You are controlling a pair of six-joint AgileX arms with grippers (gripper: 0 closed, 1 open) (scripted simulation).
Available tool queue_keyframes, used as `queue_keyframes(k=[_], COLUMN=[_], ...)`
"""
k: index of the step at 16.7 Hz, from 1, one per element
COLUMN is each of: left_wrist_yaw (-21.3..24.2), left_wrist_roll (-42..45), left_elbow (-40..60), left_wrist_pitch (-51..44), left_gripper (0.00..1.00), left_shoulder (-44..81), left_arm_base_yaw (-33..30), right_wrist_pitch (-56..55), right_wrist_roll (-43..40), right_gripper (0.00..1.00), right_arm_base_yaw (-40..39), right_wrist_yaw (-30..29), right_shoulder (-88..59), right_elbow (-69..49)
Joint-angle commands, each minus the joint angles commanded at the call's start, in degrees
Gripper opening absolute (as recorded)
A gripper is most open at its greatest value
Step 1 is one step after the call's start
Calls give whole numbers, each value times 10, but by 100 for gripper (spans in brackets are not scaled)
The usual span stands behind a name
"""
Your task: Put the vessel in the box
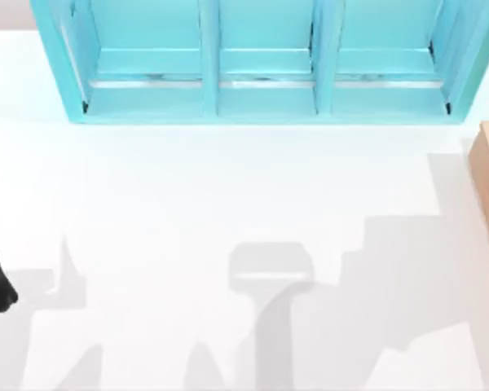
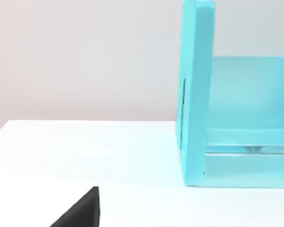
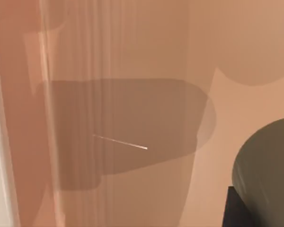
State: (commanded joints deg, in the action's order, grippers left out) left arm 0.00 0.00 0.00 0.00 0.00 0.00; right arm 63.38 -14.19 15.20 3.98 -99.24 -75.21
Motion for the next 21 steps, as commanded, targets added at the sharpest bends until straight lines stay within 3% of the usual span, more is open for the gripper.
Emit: queue_keyframes(k=[2, 15, 21], left_wrist_yaw=[0, 0, 0], left_wrist_roll=[0, 0, 0], left_elbow=[0, 0, 0], left_wrist_pitch=[0, 0, 0], left_gripper=[100, 100, 100], left_shoulder=[0, 0, 0], left_arm_base_yaw=[0, 0, 0], right_wrist_pitch=[0, 0, 0], right_wrist_roll=[0, 0, 0], right_gripper=[0, 98, 100], right_arm_base_yaw=[0, 0, 0], right_wrist_yaw=[0, 0, 0], right_shoulder=[0, 0, 0], right_elbow=[0, 0, 0])
